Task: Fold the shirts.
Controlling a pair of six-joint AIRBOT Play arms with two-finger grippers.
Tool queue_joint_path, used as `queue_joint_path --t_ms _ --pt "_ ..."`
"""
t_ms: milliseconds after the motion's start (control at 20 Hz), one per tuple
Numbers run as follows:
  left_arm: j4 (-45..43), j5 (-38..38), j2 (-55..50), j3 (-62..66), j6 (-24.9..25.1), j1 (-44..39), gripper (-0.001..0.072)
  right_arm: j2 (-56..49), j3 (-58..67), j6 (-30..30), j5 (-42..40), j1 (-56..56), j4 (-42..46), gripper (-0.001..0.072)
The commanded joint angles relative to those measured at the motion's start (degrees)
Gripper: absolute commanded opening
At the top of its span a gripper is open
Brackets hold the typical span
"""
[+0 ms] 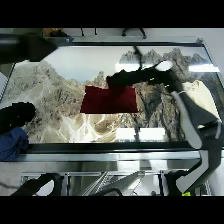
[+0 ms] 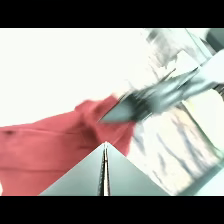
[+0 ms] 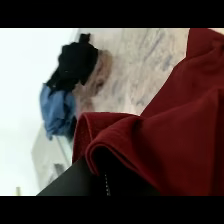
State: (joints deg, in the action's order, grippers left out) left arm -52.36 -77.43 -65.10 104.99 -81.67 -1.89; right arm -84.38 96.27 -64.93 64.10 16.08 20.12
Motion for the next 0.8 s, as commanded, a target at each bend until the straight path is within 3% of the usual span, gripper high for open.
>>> queue_joint_path --t_ms 0,50,100,150,200,250,400,500,650,750 --pt "-0.04 -0.81 14.88 -10.12 3.93 9.9 0.0019 -9.25 -0.09 6.86 -21.79 13.81 -1.09 0.003" --pt "-0.04 -0.59 17.59 -13.6 4.22 11.45 0.0019 -11.45 -0.09 12.11 -25.35 16.48 -5.75 0.0153" --pt "-0.02 -0.37 20.02 -17.07 4.35 12.66 0.0019 -13.07 -0.09 19.02 -26.4 18.49 -12.76 0.0455" --pt "-0.02 -0.02 22.21 -20.5 4.35 13.6 0.0019 -13.64 -0.09 25.46 -26.08 19.56 -19.61 0.062" --pt "-0.04 0.85 24.04 -23.54 4.42 14.19 0.0019 -13.27 -0.07 31.85 -25.14 19.96 -24.68 0.0638" --pt "-0.02 1.77 25.83 -26.27 4.68 14.67 0.0019 -12.2 -0.07 33.79 -24.0 19.43 -26.58 0.0637" --pt "0.02 4.52 29.29 -31.41 4.72 15.06 0.002 -6.67 -0.09 33.22 -18.34 13.51 -23.8 0.0634" --pt "0.02 5.53 30.25 -33.05 4.72 15.02 0.0019 -2.8 -0.09 25.94 -14.73 7.39 -14.47 0.0634" --pt "1.14 5.16 29.73 -33.2 4.72 15.02 0.0019 1.2 -0.09 10.34 -7.8 -3.8 5.01 0.0635" --pt "2.97 5.2 29.31 -33.2 4.74 15.02 0.0019 1.36 -0.11 3.96 -1.42 -11.47 14.93 0.0635"
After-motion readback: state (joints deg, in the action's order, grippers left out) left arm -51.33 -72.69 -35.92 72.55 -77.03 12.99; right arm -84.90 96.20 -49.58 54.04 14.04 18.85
